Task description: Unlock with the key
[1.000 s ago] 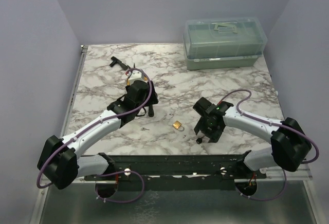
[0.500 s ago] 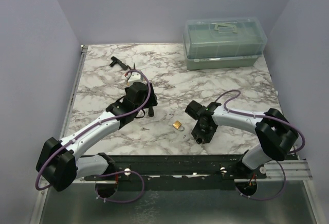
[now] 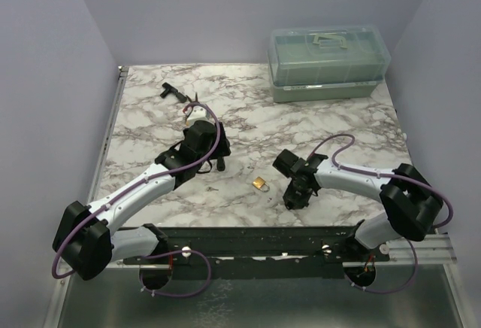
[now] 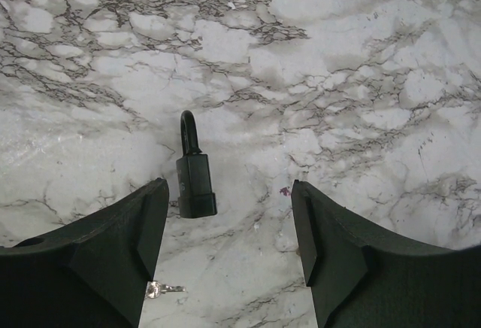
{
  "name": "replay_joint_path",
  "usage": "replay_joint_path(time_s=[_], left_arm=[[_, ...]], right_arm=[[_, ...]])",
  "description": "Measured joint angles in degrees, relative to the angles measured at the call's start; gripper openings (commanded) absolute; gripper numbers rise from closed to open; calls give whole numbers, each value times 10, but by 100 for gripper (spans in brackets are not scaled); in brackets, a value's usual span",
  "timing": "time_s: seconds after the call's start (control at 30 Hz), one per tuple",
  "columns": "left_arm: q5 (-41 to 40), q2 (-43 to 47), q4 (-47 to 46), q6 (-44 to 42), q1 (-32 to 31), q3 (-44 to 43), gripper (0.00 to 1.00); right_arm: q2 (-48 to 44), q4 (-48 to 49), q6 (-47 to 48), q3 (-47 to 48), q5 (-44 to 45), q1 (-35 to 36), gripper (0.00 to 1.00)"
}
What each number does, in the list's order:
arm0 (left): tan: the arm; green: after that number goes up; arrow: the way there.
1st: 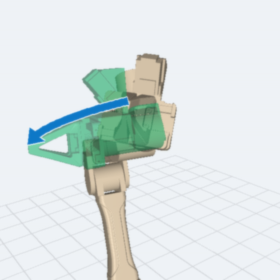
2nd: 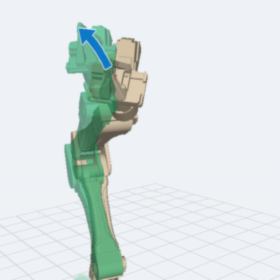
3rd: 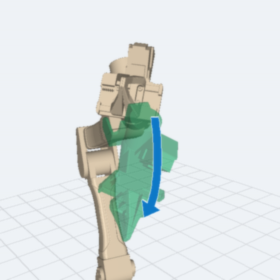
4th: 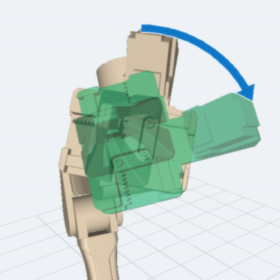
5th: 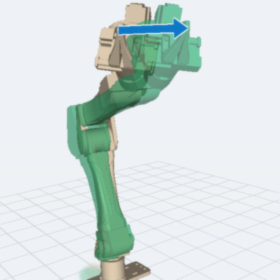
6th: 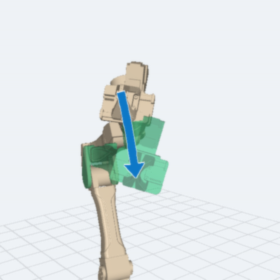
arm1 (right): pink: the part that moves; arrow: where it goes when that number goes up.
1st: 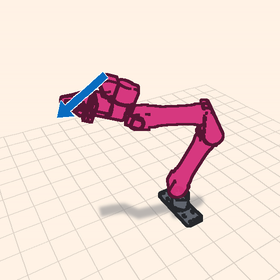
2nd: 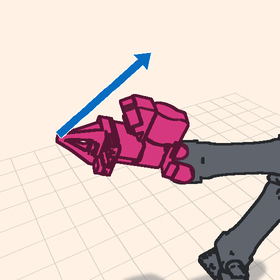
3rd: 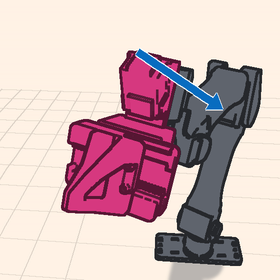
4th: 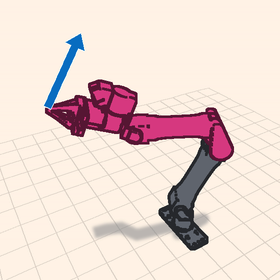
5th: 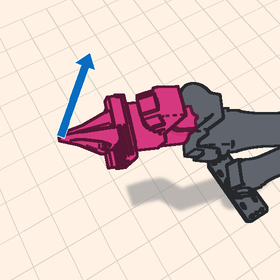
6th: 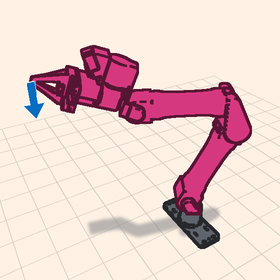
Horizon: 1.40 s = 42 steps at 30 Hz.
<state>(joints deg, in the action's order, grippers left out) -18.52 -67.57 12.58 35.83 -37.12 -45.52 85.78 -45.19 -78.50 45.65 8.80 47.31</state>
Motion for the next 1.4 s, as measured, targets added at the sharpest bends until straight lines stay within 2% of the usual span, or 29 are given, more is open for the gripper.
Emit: replay_joint_path(time_s=[0.17, 0.4, 0.5, 0.7, 0.87, 1.1, 1.4], left_arm=[[35, 2, 0, 0, 0, 0, 72], [137, 30, 8, -1, 0, -19, 72], [193, 36, 11, -1, 0, -39, 72], [280, 37, 21, 4, 0, -47, 64], [350, 17, 25, 15, 0, -56, 59], [447, -45, 10, 31, -1, -76, 59], [478, -98, -10, 45, -28, -90, 54]], right_arm=[[-18, 38, 92, -10, 5, 3, 12], [-79, 162, 254, -11, 8, 3, 12], [-123, 216, 320, -16, -20, 2, 12], [-194, 290, 417, -41, -104, 3, 12], [-219, 314, 473, -42, -168, 3, 12], [-237, 323, 517, -39, -216, 3, 12], [-237, 322, 538, -33, -226, 3, 12]])
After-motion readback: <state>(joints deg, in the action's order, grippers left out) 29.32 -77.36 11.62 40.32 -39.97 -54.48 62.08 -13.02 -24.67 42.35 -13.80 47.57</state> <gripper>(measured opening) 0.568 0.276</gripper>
